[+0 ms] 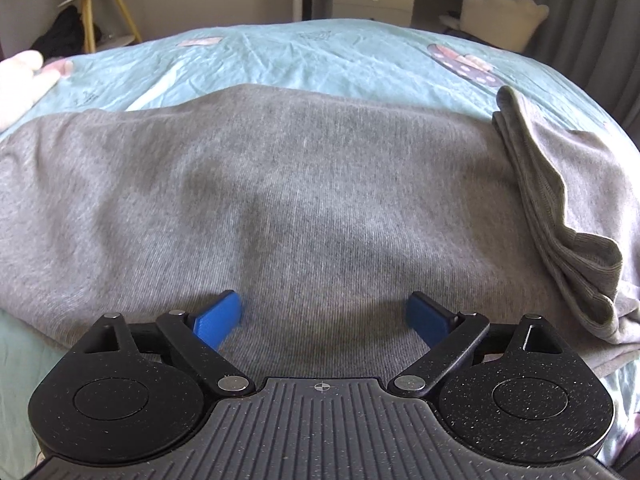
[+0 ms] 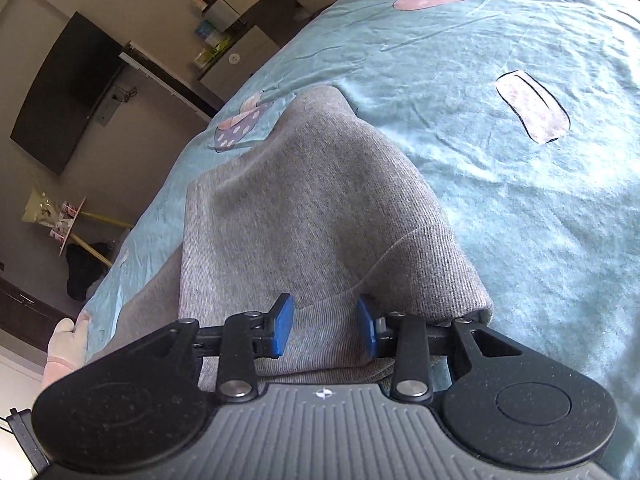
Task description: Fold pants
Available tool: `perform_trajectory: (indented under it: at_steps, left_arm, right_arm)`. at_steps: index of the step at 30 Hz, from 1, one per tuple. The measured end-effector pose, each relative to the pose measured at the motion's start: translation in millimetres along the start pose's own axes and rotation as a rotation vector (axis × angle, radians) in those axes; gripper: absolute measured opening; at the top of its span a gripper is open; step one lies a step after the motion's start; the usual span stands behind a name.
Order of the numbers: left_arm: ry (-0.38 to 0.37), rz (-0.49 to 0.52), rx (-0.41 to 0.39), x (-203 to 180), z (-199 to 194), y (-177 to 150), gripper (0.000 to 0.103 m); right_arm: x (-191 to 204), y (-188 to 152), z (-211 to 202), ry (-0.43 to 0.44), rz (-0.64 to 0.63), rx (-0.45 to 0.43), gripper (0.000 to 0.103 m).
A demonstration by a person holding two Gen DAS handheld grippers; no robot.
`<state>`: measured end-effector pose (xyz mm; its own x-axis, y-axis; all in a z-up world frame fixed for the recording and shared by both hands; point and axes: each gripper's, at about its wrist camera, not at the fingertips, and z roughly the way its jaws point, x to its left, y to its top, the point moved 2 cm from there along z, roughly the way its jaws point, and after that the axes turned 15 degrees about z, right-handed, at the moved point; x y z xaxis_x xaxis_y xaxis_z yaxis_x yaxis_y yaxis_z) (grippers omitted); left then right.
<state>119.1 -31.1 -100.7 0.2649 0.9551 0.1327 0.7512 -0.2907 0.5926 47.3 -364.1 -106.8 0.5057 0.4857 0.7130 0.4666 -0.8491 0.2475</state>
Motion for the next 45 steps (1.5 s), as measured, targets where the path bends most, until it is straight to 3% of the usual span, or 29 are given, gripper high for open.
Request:
perform_trajectory:
  at_steps: [5,9,12,19,22,24,28,31,32,33,39,45]
  left_arm:
    - [-0.008,-0.046,-0.007,2.4,-14.2,4.8,0.091]
    - [-0.15,-0.16,-0.065,2.8,-29.5,17.0,0.09]
    - [-0.274,-0.181,-0.08,-7.4,-25.4,38.4,0.089]
    - [-0.581,-0.268,0.014,-40.5,20.1,83.1,0.087]
    - [-0.618,-0.288,0.091,-53.4,45.8,89.7,0.079]
    - [-0.664,-0.327,0.128,-58.3,60.2,89.5,0.067]
    - [-0.783,-0.438,0.16,-62.2,83.5,87.3,0.064]
    - [-0.798,-0.49,0.184,-61.9,93.7,84.9,0.046]
    - [-0.785,-0.487,0.193,-62.5,93.2,83.4,0.025]
    - [-0.766,-0.474,0.205,-63.5,92.5,81.9,0.018]
    - [-0.689,-0.358,0.111,-70.0,59.2,86.7,0.015]
    - [-0.684,-0.373,0.076,-62.3,38.7,90.3,0.015]
  right_arm:
    - [0.9,0.4,-9.1,-0.028,-0.01,-0.074,0.035]
    - [0.6,1.9,-11.5,-0.049,-0.012,-0.112,0.035]
    - [2.0,1.6,-10.4,-0.055,-0.023,-0.116,0.036]
    - [-4.1,3.5,-11.4,-0.006,0.024,-0.108,0.042]
    - [-2.6,2.5,-11.2,0.014,0.018,-0.106,0.05]
    - [-1.0,1.8,-11.1,0.034,0.006,-0.102,0.057]
    - [-1.8,2.9,-12.2,0.081,0.015,-0.105,0.065]
    - [-6.4,6.2,-13.0,0.116,0.048,-0.106,0.066]
    - [-8.1,7.1,-14.4,0.129,0.06,-0.11,0.066]
    - [-9.4,7.8,-16.1,0.141,0.068,-0.117,0.066]
    - [-16.7,10.5,-27.7,0.198,0.126,-0.134,0.07]
    - [-25.8,5.7,-36.6,0.2,0.219,-0.082,0.071]
